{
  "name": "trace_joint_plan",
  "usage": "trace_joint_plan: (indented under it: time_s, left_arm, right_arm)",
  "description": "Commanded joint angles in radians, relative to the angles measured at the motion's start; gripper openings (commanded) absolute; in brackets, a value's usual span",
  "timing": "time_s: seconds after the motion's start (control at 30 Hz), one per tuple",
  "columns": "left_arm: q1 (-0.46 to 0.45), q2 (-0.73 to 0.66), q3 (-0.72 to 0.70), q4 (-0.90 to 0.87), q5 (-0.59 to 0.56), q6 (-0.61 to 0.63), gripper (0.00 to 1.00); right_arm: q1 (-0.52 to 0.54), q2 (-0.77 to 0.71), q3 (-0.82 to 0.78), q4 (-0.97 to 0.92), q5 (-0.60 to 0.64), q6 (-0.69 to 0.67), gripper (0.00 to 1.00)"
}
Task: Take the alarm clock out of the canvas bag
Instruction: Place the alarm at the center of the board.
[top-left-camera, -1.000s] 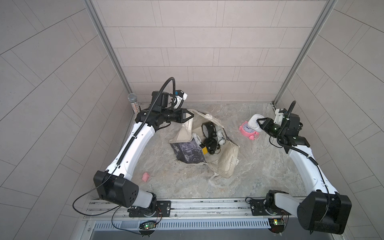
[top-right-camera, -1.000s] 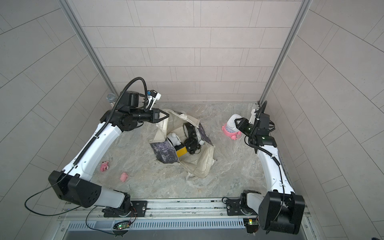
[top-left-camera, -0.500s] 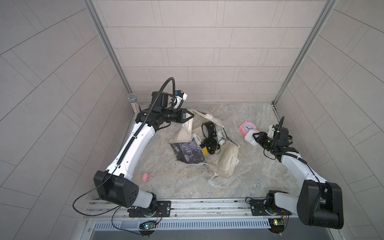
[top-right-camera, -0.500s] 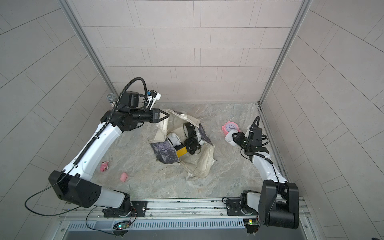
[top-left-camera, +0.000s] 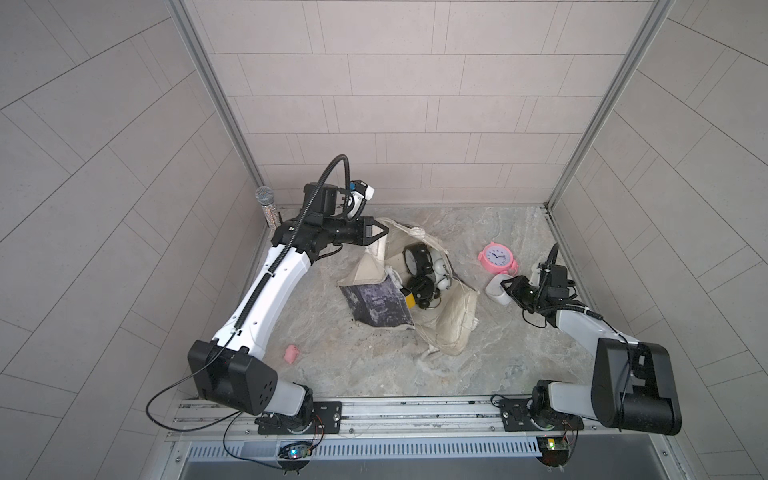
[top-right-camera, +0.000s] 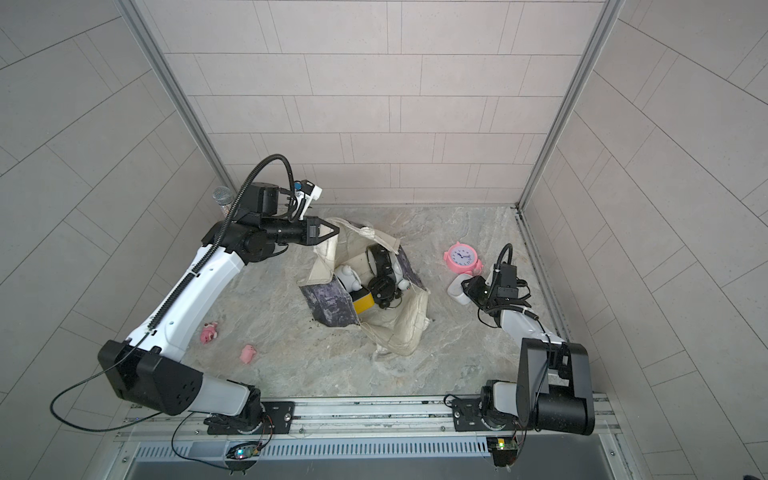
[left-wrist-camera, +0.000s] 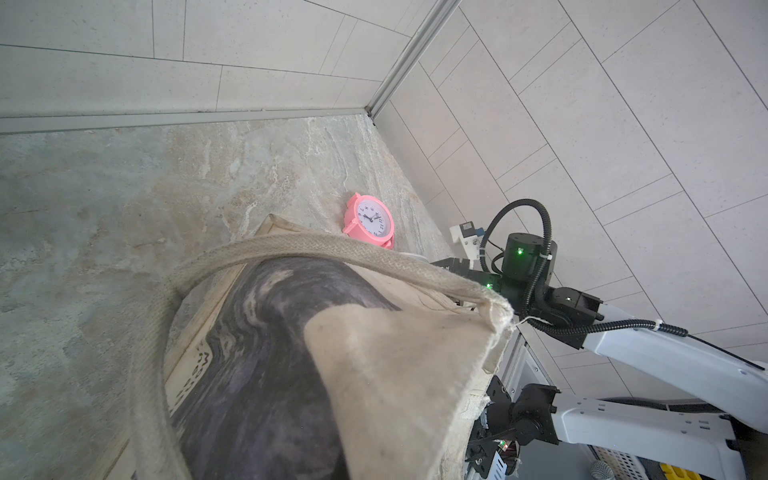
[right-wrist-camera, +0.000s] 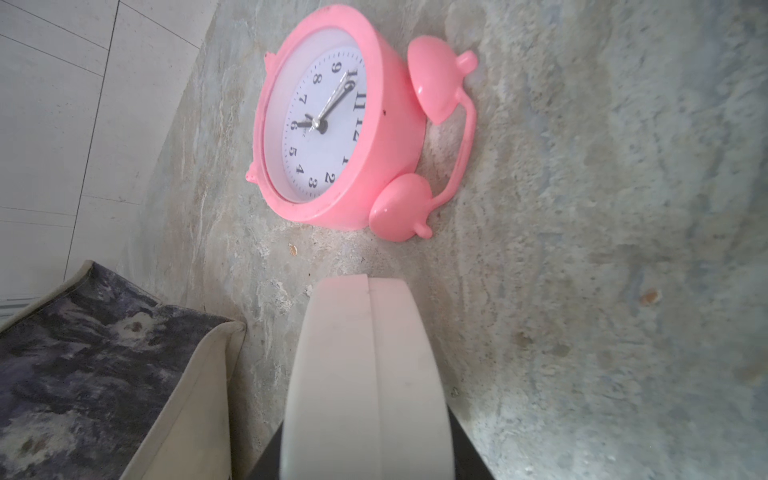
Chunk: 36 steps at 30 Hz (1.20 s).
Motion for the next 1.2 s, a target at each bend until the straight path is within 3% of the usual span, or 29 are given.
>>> trace_joint_plan:
  time_s: [0.0, 0.4, 1.17]
  left_arm:
    - [-0.016, -0.047, 0.026, 0.061, -0.004, 0.037, 0.0]
    - [-0.046, -0.026, 0.041, 0.037, -0.007, 0.059, 0.0]
    - [-0.053, -0.02, 0.05, 0.039, 0.004, 0.059, 0.0]
  right_arm:
    - [-0.006, 0.018, 0.003, 0.015, 0.018, 0.0, 0.27]
    - [-0.014, 0.08, 0.03, 0.014, 0.035, -0.005, 0.46]
    - [-0.066, 0.149, 0.014, 0.038, 0.024, -0.017, 0.57]
